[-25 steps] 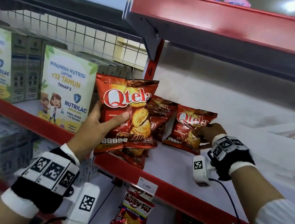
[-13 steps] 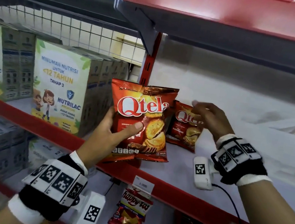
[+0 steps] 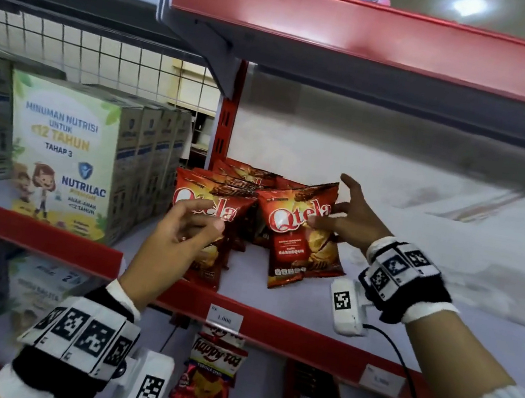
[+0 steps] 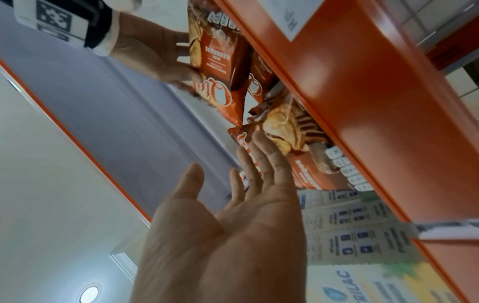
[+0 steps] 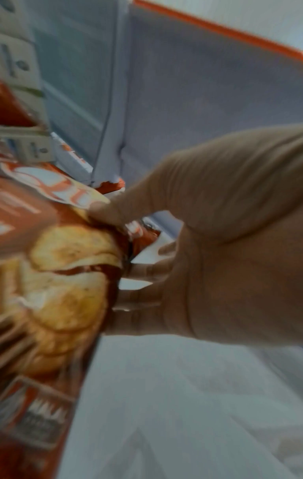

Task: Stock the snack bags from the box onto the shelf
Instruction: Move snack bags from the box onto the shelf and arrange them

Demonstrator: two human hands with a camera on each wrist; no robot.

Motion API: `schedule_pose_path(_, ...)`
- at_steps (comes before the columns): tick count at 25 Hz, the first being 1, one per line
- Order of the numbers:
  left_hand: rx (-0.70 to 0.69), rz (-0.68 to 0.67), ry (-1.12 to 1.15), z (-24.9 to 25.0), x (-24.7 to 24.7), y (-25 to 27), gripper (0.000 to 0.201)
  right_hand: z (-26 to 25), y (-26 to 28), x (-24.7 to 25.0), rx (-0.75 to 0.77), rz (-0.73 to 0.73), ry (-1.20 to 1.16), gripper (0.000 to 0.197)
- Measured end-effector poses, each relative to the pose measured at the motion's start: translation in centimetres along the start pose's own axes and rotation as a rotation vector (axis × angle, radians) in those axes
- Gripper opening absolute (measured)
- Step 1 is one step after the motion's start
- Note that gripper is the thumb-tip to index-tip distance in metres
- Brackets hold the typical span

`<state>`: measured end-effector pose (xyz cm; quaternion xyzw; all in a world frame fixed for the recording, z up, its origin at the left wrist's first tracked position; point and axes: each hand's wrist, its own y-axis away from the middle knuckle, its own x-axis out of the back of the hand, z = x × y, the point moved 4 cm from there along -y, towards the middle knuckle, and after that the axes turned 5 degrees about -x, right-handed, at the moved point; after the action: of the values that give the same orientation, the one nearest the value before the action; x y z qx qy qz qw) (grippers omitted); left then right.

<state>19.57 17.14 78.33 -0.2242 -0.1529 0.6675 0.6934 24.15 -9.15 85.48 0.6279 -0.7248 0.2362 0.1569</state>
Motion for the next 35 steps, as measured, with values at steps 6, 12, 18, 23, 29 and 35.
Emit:
schedule_pose_path(6,-0.009,0.000,-0.031,-0.6,1.9,0.3,0.030,1.1,-5.0,-3.9,-0.045,0.224,0.084,0.095)
schedule_pose_path(12,-0.006,0.035,-0.078,-1.3,3.8,0.4,0.026,1.5,-6.4,-4.6,-0.158,0.245,0.196,0.114)
schedule_pose_path(18,0.004,0.012,-0.107,-1.9,3.7,0.7,0.030,2.0,-5.8,-5.9,-0.135,0.211,0.170,0.119)
schedule_pose_path(23,0.007,-0.007,-0.113,-1.7,3.6,1.0,0.028,2.5,-5.5,-5.3,-0.167,0.309,0.092,0.112)
schedule_pose_path(29,0.015,-0.028,-0.104,-1.3,3.4,1.5,0.026,1.4,-3.9,-3.6,-0.202,0.329,0.100,0.102)
schedule_pose_path(35,-0.009,-0.101,-0.060,-1.0,1.0,1.2,0.023,-1.9,-0.4,-0.1,-0.172,0.316,0.059,0.065)
